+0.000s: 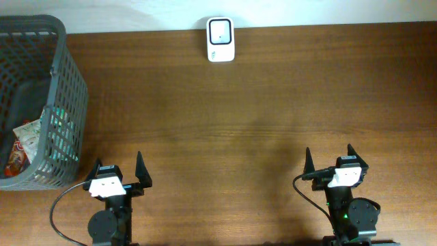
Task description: Scan the item barcode
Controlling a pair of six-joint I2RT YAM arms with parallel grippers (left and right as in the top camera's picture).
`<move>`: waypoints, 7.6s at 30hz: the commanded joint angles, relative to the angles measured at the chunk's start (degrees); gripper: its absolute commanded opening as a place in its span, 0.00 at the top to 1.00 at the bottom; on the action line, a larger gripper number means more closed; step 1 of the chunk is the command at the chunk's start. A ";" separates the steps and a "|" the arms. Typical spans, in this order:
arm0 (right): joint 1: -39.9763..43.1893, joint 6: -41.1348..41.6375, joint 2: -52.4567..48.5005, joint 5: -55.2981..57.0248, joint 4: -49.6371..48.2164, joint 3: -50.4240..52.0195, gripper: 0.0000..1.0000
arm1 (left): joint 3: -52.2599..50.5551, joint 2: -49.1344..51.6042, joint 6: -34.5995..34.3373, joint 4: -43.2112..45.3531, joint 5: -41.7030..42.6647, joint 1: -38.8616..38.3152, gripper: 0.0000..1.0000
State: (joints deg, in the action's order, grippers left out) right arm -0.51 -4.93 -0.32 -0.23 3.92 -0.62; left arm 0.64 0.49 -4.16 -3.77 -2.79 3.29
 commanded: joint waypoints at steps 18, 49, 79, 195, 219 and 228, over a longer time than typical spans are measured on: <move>-2.19 -1.62 -0.42 0.50 0.61 0.31 0.01 | -0.09 0.28 4.46 -0.90 4.92 -4.31 0.02; -2.21 -1.64 -0.42 0.50 0.61 0.31 0.01 | 17.18 9.09 14.36 41.40 5.53 -4.24 0.01; -2.21 -1.62 -0.42 0.50 0.61 0.31 0.01 | 144.39 128.80 5.07 -81.48 -2.99 32.04 0.07; -2.19 -1.62 -0.42 0.50 0.61 0.31 0.01 | 166.88 123.99 -19.74 -71.21 3.98 -5.92 0.18; -2.19 -1.62 -0.42 0.50 0.61 0.31 0.01 | 164.80 117.85 -19.71 -72.06 3.80 25.44 0.01; -2.19 -1.62 -0.42 0.50 0.61 0.31 0.01 | 164.58 117.87 -19.71 -71.93 3.82 25.44 0.01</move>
State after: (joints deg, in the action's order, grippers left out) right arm -2.37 -6.28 -1.02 -0.01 4.29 -0.62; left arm 165.58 118.50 -24.45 -75.85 1.21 28.42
